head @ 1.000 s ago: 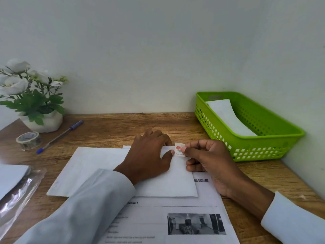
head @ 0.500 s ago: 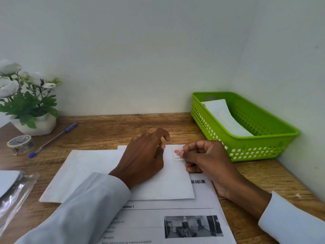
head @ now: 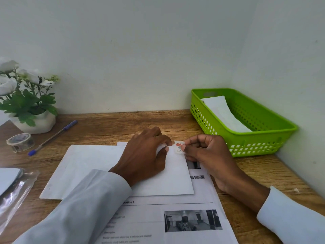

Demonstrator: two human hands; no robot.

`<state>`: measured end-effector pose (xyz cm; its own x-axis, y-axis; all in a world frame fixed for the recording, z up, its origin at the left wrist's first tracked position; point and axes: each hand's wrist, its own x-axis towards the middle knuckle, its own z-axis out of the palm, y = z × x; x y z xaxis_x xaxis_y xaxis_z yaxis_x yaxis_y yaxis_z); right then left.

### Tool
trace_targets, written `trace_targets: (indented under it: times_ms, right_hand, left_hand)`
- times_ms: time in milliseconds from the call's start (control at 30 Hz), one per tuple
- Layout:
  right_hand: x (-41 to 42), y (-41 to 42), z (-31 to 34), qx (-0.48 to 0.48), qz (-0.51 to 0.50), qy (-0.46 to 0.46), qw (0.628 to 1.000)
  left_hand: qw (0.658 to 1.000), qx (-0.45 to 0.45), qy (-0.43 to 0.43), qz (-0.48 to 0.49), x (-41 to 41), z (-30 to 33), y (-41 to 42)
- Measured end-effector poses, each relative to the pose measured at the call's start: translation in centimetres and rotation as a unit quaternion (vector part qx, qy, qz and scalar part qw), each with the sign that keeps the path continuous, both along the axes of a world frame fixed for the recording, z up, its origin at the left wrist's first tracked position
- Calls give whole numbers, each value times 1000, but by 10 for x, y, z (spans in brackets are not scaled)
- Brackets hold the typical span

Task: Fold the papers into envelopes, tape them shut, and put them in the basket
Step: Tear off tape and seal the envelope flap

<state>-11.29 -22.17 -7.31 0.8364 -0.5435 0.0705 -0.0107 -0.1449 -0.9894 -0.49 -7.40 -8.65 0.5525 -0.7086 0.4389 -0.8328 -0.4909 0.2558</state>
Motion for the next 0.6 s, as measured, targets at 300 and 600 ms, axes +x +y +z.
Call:
trace_targets:
  times_ms: [300,600]
  right_hand:
    - [-2,1,4,31,21,25,999]
    - [-2,2,5,2,10,50,999]
  left_hand:
    - [1000,-9,2,0,0,0,0]
    - [1000,-3,8,-16,-2,2,-1]
